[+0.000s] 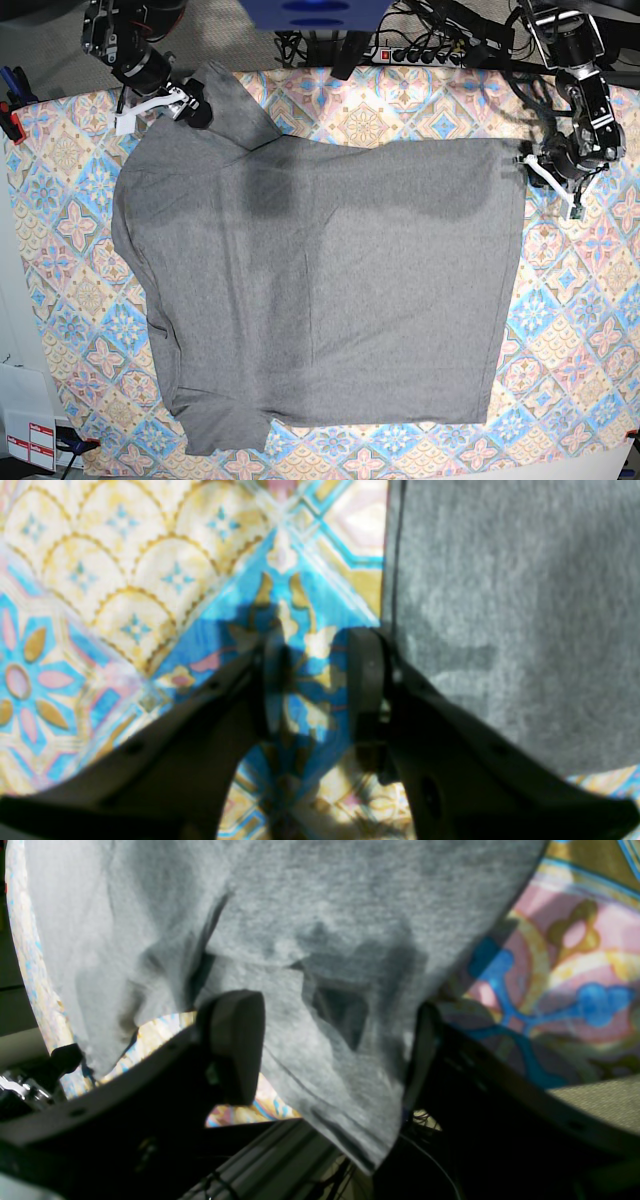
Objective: Fold the T-shirt properly
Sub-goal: 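Move the left gripper along the shirt's side edge below the shoulder, then close the left gripper on the shirt's side edge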
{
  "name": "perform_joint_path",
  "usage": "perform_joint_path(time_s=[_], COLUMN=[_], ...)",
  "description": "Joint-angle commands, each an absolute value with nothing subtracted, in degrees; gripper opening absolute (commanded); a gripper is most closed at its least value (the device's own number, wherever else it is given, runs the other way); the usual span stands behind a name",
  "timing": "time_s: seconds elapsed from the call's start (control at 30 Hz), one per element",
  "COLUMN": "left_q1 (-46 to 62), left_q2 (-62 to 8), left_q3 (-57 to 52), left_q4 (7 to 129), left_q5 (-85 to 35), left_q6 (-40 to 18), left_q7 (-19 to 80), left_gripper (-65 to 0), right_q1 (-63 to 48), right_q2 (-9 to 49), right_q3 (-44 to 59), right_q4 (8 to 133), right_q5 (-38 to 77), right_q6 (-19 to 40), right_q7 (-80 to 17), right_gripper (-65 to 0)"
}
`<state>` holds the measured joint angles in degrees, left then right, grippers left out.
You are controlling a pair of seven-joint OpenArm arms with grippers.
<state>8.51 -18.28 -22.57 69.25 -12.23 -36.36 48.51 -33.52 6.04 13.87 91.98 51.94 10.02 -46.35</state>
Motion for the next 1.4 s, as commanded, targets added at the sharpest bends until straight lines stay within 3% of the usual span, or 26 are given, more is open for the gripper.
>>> perform_joint_path(time_s=[0.0, 0.27, 0.43, 0.63, 0.8, 1.0, 1.2, 1.37], left_q1=[11.82, 13.93, 14.02, 14.73, 14.99, 15.34, 18.42, 19.38], left_q2=[-14.46, -14.20, -14.11, -14.02, -14.02, -14.11, -14.11, -13.93], left_q3=[-19.30, -18.51, -18.15, -14.73, -13.67, -13.85, -10.68, -7.69], left_q4=[66.33, 66.33, 66.33, 66.33, 66.42, 66.42, 66.42, 66.42], left_q5=[-12.18, -12.35, -12.35, -12.53, -12.53, -12.09, -12.62, -13.85], left_q6=[-40.00, -40.00, -40.00, -40.00, -40.00, -40.00, -40.00, -40.00], left_q7=[59.91, 57.98, 57.98, 57.98, 57.98, 58.42, 58.07, 57.89], left_gripper=[-44.7, -45.6, -56.5, -57.8, -62.8, -62.4, -56.6, -55.6], right_q1=[-34.07, -34.07, -34.07, -34.07, -34.07, -34.07, -34.07, -33.89], right_q2=[6.46, 6.46, 6.46, 6.46, 6.46, 6.46, 6.46, 6.46], right_q3=[13.85, 13.85, 13.85, 13.85, 13.85, 13.23, 11.38, 11.56], right_q4=[92.44, 92.44, 92.44, 92.44, 92.44, 92.44, 92.44, 92.44], right_q5=[51.47, 51.47, 51.47, 51.47, 51.47, 51.47, 51.47, 51.47], right_q6=[9.63, 9.63, 9.63, 9.63, 9.63, 9.63, 9.63, 9.63], right_q7=[-47.52, -47.52, -47.52, -47.52, -47.52, -47.52, -47.52, -47.43], right_gripper=[-25.7, -25.7, -25.7, -25.7, -25.7, -25.7, -25.7, -25.7])
